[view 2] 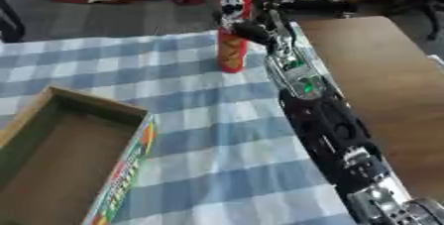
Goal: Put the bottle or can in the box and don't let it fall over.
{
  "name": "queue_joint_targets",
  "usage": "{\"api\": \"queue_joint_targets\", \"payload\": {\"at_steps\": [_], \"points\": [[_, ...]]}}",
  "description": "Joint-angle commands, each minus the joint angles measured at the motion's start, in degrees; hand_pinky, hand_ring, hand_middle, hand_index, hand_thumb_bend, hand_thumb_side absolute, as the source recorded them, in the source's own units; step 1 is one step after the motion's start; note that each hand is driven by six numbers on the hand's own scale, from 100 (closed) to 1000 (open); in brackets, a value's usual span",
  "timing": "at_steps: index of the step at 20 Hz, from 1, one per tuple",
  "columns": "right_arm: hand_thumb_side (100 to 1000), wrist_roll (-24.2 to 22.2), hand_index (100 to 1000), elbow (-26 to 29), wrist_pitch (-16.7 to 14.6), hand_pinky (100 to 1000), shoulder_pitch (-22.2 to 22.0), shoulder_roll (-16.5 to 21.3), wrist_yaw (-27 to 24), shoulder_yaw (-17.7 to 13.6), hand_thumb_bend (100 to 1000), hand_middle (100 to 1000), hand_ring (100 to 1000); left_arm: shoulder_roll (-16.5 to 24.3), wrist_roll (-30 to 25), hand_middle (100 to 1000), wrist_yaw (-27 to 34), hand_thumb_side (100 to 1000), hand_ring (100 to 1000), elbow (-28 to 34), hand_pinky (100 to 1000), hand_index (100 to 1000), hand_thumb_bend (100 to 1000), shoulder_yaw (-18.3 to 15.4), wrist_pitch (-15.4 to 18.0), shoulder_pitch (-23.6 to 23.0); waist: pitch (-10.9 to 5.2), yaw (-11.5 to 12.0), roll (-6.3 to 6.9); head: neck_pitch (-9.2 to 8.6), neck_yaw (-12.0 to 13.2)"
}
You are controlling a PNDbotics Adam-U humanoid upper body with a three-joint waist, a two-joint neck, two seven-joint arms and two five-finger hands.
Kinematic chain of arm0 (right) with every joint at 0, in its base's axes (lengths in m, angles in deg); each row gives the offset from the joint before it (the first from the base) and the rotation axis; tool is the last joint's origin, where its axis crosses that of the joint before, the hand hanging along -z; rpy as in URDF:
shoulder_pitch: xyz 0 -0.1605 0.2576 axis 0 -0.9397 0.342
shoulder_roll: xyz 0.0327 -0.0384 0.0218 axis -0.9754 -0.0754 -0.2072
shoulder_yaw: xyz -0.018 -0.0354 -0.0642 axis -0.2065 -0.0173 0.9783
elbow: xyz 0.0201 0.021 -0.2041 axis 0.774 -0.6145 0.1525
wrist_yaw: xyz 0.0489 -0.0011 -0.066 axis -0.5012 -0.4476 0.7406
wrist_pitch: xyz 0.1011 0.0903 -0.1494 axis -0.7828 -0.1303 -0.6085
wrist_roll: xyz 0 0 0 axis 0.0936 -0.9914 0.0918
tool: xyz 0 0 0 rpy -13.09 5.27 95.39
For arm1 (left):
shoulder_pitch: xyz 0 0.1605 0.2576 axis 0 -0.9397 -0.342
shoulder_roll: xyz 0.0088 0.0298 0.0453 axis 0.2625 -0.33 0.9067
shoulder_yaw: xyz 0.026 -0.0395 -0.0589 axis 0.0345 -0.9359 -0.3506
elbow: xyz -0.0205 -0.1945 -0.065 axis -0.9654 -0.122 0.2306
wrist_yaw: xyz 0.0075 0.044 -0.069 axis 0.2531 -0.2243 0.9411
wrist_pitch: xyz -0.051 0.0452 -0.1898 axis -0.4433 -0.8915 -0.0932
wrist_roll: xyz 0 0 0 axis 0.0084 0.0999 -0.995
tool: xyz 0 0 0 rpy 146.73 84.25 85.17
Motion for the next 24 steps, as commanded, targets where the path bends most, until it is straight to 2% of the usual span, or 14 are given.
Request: {"api": "queue_joint_targets", "payload": {"at_steps": [1, 9, 24], "points": [[222, 1.3, 941, 0.0, -0.3, 868, 1.9, 0.9, 1.2, -0.8, 590, 987, 1000, 0.9, -0.3, 894, 0.0, 594, 784, 0.6, 1000, 828, 443, 0.0, 0.1, 0.5, -0.56, 0.2, 0.18, -1.2, -0.4], [224, 3.5, 942, -0.6, -0.8, 868, 3.2, 1.3, 2.1, -1.5, 588, 988, 1000, 0.7, -0.6, 894, 0.1, 597, 783, 0.6, 1000, 827, 439, 0.1, 0.0, 0.8, 0.43, 0.5, 0.37, -2.28, -0.9], [235, 6.0, 928, -2.1, -0.8, 866, 6.5, 1.0, 0.4, -2.1, 591, 977, 1000, 0.5, -1.2, 893, 0.1, 603, 782, 0.8, 1000, 825, 433, 0.4, -0.1, 1.7, 2.42, 1.4, 0.14, -4.25, -1.7]]}}
